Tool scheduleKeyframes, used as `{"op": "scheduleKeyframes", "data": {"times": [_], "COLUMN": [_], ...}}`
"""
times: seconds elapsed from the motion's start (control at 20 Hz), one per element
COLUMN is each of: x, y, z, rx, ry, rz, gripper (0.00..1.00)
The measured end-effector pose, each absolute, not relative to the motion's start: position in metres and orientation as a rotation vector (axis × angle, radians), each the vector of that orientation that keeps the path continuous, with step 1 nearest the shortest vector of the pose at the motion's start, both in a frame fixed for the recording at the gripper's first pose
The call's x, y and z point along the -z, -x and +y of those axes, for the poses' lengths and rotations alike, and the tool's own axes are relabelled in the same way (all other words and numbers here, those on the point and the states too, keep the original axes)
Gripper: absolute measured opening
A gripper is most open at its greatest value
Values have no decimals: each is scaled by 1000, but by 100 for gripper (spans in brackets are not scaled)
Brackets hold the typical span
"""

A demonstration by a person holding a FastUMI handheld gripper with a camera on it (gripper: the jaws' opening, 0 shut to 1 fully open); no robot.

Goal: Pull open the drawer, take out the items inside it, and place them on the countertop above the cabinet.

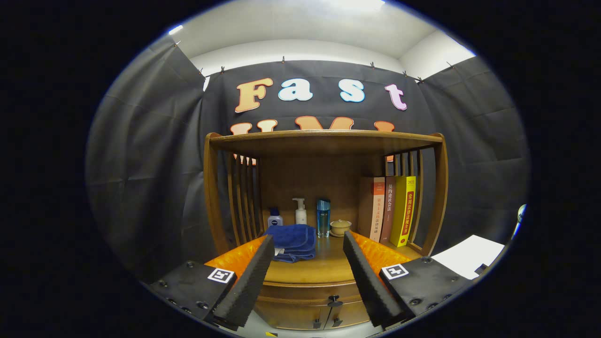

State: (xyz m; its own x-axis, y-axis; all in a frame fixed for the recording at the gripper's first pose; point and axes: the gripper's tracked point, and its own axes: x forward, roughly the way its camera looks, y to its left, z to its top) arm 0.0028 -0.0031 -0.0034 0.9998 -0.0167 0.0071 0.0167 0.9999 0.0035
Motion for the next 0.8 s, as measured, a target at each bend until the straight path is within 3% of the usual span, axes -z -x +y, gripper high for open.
{"op": "scheduleKeyframes", "data": {"times": [0.35, 0.8], "x": [15, 86], "y": [-7, -34], "z": [-10, -30], "rx": [32, 84], "ry": [-13, 70], "rz": [-6, 3], "gripper": [98, 98]}}
